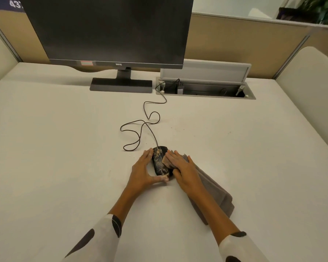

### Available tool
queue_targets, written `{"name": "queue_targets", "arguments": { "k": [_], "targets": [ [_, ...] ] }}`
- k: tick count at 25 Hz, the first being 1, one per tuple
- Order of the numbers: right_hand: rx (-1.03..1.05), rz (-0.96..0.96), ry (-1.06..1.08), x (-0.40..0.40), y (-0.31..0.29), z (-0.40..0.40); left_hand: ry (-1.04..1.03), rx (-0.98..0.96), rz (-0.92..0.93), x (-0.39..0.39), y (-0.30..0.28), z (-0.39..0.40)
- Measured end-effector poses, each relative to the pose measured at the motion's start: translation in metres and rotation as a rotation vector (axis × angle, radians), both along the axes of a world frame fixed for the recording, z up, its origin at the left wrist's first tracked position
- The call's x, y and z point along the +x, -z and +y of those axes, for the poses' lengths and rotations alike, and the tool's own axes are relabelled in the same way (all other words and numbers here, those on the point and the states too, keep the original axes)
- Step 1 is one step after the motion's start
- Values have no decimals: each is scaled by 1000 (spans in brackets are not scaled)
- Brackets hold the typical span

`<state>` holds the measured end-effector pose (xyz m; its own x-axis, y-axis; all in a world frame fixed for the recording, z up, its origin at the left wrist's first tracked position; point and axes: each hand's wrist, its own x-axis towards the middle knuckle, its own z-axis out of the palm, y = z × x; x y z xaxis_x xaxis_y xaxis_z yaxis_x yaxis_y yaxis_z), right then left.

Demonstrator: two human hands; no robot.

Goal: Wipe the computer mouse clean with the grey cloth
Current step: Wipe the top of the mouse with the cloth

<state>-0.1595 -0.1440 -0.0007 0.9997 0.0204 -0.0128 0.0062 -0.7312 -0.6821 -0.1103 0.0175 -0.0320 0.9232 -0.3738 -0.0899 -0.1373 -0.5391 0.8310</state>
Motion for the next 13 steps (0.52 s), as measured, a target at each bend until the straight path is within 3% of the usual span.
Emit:
{"name": "queue_targets", "arguments": {
  "k": [10,13],
  "targets": [
    [-438,-270,-80,-53,15,13,-7,4,-18,0,0,-1],
    [-282,-210,-91,-53,9,4,-6,3,-19,0,-1,0]
  ]
}}
